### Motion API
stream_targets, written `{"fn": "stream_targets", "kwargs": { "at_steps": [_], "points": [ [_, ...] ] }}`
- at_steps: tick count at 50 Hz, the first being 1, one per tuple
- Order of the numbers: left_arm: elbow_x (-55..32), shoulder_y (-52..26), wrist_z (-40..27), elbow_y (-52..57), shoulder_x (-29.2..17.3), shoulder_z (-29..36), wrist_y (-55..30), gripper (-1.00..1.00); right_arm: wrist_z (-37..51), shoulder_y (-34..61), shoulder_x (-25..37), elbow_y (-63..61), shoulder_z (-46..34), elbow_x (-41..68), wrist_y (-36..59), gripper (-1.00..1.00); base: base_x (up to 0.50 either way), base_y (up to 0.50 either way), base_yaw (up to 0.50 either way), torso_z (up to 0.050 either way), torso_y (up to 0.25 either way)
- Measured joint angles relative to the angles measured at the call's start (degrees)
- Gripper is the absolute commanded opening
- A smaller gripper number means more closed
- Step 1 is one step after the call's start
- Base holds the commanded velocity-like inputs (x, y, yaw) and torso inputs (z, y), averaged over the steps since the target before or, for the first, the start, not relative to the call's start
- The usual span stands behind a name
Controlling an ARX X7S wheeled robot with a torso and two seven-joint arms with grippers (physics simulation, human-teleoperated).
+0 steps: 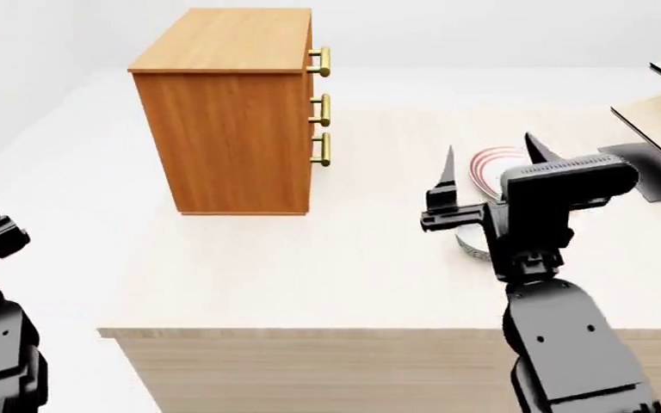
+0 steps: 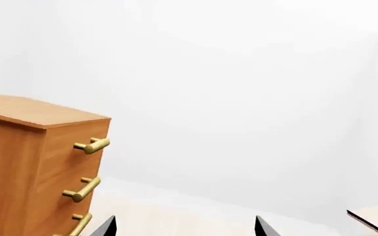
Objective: Open the top drawer of the cabinet and put the bowl in it.
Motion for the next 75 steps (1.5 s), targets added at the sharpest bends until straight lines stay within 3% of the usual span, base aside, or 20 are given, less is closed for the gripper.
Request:
{"fn": "stream_targets", "kwargs": {
  "at_steps": [11,16,23,34,75],
  "points": [
    [1.4,-5.6,-2.2,-10.5,-2.0,-1.4,4.1,1.0,-2.9,33.4,-2.7,47.9,-4.1,-3.8,-10.8,1.0,0.0,0.0,0.0,0.0,0.0],
    [1.5,-6.8,-2.3,-12.5,-2.2,-1.8,4.8,1.0,-3.3,41.4,-4.1,63.5,-4.9,-4.3,-14.4,1.0,0.0,0.0,0.0,0.0,0.0],
    [1.3,-8.0,-2.0,-14.2,-2.3,-2.4,4.7,1.0,-4.3,46.9,-5.2,75.6,-4.6,-4.1,-15.3,1.0,0.0,0.0,0.0,0.0,0.0],
    [0.9,-9.3,-1.0,-15.3,-2.5,-3.7,3.4,1.0,-5.3,50.2,-5.0,83.5,-2.5,-3.5,-14.7,1.0,0.04,0.0,0.0,0.0,0.0],
    [1.8,-11.7,0.3,-15.7,-3.0,-4.9,2.5,1.0,-7.4,51.8,-4.9,87.4,2.8,-4.4,-13.6,1.0,0.5,0.0,0.0,0.0,0.0]
  ]
}}
